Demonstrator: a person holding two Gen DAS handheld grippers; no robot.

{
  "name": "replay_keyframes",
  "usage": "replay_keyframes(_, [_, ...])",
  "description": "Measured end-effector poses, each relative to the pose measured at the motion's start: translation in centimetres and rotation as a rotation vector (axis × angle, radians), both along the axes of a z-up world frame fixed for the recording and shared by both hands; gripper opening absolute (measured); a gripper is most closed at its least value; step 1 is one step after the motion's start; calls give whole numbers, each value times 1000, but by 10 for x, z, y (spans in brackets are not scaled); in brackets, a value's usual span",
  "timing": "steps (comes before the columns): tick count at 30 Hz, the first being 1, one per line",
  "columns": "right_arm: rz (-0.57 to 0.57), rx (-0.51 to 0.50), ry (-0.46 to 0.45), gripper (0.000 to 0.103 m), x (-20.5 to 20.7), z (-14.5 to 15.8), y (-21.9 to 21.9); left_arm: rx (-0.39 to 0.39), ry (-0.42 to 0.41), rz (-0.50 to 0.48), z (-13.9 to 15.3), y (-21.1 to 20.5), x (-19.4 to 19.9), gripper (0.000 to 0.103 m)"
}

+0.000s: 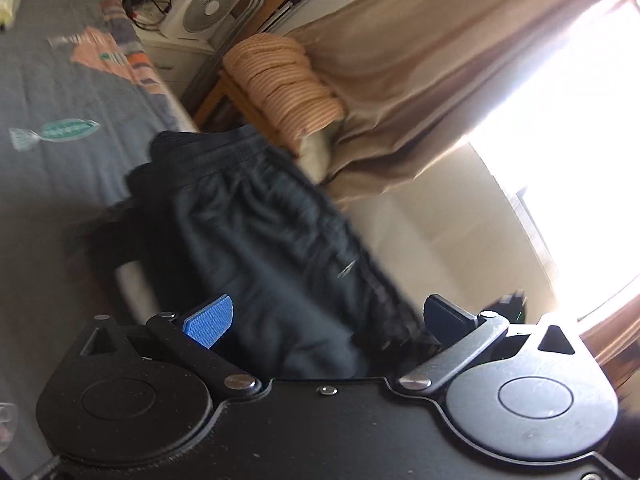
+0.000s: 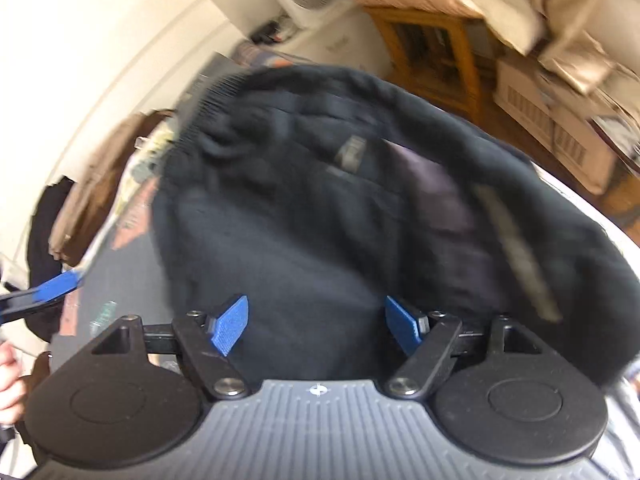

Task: Fold clothes

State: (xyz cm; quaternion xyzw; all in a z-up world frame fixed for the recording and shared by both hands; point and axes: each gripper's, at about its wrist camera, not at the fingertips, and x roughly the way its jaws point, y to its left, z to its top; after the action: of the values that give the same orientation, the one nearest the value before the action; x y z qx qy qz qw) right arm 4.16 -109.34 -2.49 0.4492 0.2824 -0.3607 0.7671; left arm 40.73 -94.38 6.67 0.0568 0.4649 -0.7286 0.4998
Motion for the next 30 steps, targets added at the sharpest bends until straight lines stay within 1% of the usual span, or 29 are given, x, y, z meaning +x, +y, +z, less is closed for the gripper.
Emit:
replay_keyframes(1, [1,4,9,74,-6,-2,1,14,-37,1,3,6,-1,103])
replay_keyframes(3, [4,9,26,74,-15,2,4,41,-83,-4,8,12,-4,103])
replay_keyframes(4, [-2,12,30,74,-19,5,6,47,-83,-18,11,14,-7,103])
replay_keyframes(5, [-7,16,34,74,-23,9,8,42,-58,-42,12,18,-9,103])
replay_keyframes(7, [-13,7,11,75,-28,17,10,28,39,-104,4,18,-22,103])
replay_keyframes(9, [-23,5,-9,76,-28,19,5,20,154,-153,-12,15,-41,101])
replay_keyframes(10, [-28,4,-19,76,-29,21,3,13,237,-167,-21,12,-50,101])
replay_keyframes(12, [-37,5,-31,76,-28,20,-4,22,453,-168,-46,0,-64,97])
replay_keyframes(13, [-38,9,-25,76,-27,17,-8,19,540,-170,-56,-7,-69,96])
replay_keyframes(14, [-36,14,-17,76,-26,14,-11,14,619,-172,-65,-13,-75,96])
replay_keyframes(15, [-34,19,-8,76,-26,11,-13,0,652,-174,-71,-20,-78,96])
replay_keyframes(16, [-32,25,0,76,-25,9,-16,-12,658,-163,-76,-28,-78,96])
replay_keyframes(18, [-17,25,10,76,-24,6,-17,-21,705,-142,-91,-43,-72,96])
replay_keyframes(19, [-6,23,14,76,-24,6,-18,-14,725,-123,-101,-50,-68,97])
replay_keyframes(20, [4,21,17,76,-24,5,-18,1,729,-93,-111,-57,-63,98])
replay_keyframes(22, [21,20,21,76,-25,5,-19,62,736,-42,-141,-62,-62,98])
replay_keyframes(24, [33,22,29,76,-25,4,-20,149,752,-30,-172,-57,-72,98])
replay_keyframes(26, [48,25,37,76,-26,4,-20,158,744,-47,-187,-39,-86,98])
replay_keyframes(28, [63,27,46,76,-26,5,-21,153,748,-73,-191,-19,-102,98])
replay_keyframes(30, [77,32,53,76,-26,5,-21,202,781,-105,-198,-2,-119,98])
